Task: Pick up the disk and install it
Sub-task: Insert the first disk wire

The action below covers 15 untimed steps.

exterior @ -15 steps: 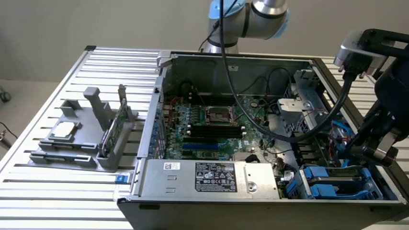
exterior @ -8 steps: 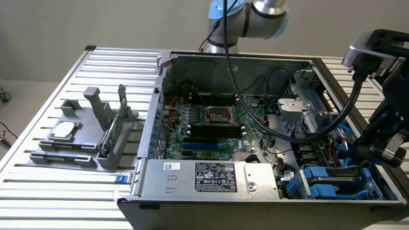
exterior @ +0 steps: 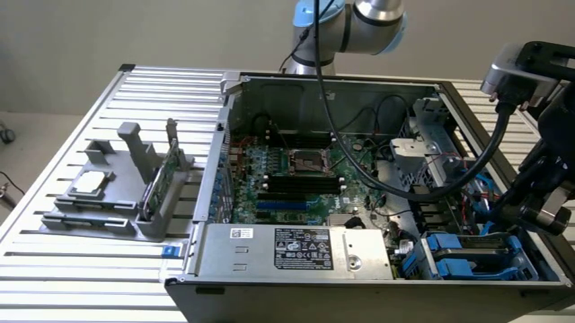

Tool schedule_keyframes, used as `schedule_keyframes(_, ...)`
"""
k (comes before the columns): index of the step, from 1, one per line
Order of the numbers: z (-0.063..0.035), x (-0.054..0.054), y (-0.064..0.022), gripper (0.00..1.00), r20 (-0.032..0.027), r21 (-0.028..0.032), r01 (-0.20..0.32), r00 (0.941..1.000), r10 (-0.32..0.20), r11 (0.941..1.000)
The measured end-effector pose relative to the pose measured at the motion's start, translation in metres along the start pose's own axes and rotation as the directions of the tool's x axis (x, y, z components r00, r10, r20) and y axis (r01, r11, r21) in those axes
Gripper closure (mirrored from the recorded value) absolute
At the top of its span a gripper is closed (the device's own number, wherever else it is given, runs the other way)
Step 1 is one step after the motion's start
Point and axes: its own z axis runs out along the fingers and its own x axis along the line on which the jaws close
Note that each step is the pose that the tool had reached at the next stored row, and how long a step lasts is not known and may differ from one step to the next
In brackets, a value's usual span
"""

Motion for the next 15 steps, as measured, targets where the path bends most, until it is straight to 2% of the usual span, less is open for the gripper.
schedule_keyframes(15, 0.0, -0.0003, 0.0002, 0.75, 0.0, 0.0002, -0.002, 1.0, 0.002, 1.0)
